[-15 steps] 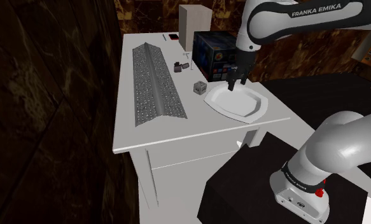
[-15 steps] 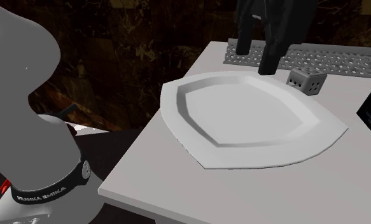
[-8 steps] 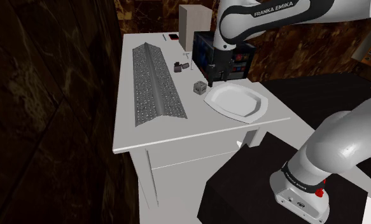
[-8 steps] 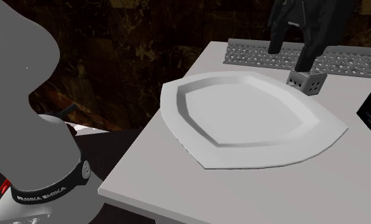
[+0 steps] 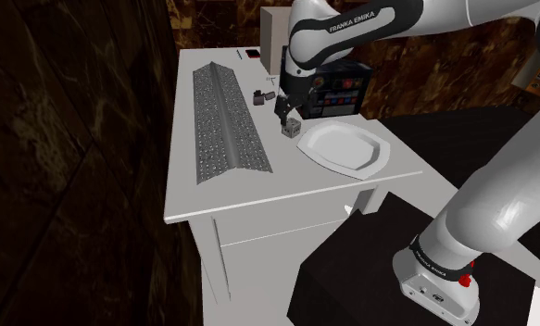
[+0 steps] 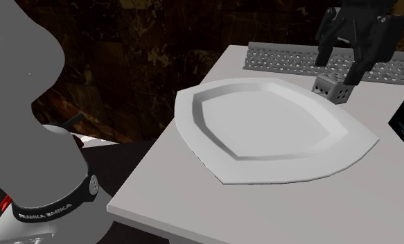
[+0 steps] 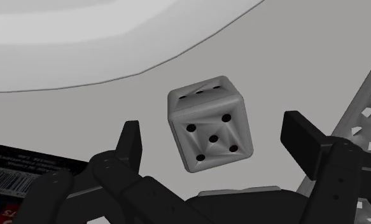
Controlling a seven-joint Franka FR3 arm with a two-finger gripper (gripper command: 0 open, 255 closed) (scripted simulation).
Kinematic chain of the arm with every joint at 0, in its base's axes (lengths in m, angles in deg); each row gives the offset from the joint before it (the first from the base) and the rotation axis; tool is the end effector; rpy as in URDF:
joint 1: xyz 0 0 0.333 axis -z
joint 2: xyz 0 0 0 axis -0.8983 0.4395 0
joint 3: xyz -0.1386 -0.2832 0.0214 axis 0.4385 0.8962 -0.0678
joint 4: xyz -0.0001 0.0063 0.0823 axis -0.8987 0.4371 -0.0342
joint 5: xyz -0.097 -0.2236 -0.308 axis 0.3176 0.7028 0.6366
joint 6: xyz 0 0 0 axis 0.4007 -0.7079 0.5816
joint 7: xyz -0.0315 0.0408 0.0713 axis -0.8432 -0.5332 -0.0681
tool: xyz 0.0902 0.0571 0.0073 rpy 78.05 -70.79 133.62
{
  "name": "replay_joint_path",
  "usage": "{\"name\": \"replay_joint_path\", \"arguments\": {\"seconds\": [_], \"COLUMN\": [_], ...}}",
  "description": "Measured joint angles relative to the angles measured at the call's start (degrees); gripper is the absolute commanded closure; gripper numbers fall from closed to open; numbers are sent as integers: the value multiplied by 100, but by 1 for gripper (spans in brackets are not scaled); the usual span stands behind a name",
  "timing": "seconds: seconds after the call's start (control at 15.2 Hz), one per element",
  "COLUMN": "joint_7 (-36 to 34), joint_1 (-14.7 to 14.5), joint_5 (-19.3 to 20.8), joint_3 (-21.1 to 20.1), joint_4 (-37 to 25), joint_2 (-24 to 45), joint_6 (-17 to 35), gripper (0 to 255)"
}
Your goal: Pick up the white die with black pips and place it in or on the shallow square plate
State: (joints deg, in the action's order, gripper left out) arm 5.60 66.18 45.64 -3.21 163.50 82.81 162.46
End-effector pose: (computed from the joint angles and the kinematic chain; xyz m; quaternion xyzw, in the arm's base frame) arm 0.5297 0.0285 0.4454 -0.9971 0.0755 0.0089 0.0024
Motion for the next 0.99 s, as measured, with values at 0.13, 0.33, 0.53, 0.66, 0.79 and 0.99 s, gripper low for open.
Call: {"name": "replay_joint_path", "arguments": {"seconds": [0.13,0.33,0.53,0.66,0.79,0.99], "joint_7": [-3,-20,-20,-20,-20,-21], "joint_1": [0,-6,-5,-5,-5,-6], "joint_5": [3,10,12,12,12,12], "joint_3": [-1,-8,-8,-8,-8,-8], "joint_4": [120,240,267,270,271,269], "joint_2": [36,126,148,150,151,149], "joint_6": [155,364,416,422,423,424], "gripper": [0,0,0,0,255,255]}}
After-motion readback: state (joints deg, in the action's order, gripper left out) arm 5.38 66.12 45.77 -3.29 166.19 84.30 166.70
